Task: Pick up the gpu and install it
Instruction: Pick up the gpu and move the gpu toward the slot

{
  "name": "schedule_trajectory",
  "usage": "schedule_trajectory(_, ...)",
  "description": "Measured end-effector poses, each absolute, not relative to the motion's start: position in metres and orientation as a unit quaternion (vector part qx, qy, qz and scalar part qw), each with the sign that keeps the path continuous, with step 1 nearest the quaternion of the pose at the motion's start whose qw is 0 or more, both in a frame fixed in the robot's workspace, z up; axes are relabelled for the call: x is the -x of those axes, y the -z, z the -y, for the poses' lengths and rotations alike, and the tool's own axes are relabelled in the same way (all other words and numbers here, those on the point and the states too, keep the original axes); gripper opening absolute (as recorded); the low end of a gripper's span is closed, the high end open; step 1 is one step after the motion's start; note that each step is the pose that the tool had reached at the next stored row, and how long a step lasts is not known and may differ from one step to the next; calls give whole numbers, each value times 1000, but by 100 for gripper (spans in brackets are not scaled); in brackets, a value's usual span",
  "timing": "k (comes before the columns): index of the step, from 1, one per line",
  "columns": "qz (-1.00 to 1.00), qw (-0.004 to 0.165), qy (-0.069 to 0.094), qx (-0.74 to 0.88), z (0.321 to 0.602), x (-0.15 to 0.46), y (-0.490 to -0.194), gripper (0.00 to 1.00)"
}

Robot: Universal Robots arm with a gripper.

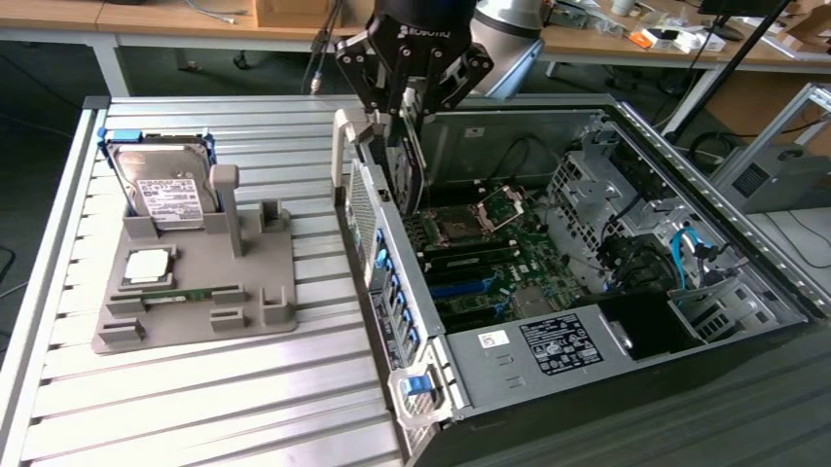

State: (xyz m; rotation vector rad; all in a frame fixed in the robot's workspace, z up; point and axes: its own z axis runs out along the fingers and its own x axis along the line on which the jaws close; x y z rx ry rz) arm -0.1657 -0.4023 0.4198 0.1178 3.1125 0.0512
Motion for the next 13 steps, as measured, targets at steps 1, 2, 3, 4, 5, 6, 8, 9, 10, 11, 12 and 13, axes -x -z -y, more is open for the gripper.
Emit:
schedule_trajectory(1,-999,13,-16,-38,402,164,-420,27)
schedule_trajectory(2,-999,13,-16,-38,402,163,-420,27)
schedule_trajectory(3,-999,13,-16,-38,402,162,-420,27)
schedule_trajectory(4,-999,13,-16,-38,402,161,-420,27)
schedule_trajectory(5,-999,13,-16,-38,402,160,-420,27)
schedule_trajectory(6,-999,13,-15,-38,402,159,-420,27)
schedule_trajectory(8,-999,13,-15,-38,402,157,-420,27)
schedule_trajectory(9,-999,13,-15,-38,402,156,-420,27)
schedule_trajectory(10,-999,13,-15,-38,402,155,-420,27)
schedule_trajectory(11,-999,13,-15,-38,402,154,-420,27)
schedule_trajectory(12,-999,13,-15,-38,402,153,-420,27)
schedule_trajectory(13,-999,13,-14,-38,402,152,-420,27)
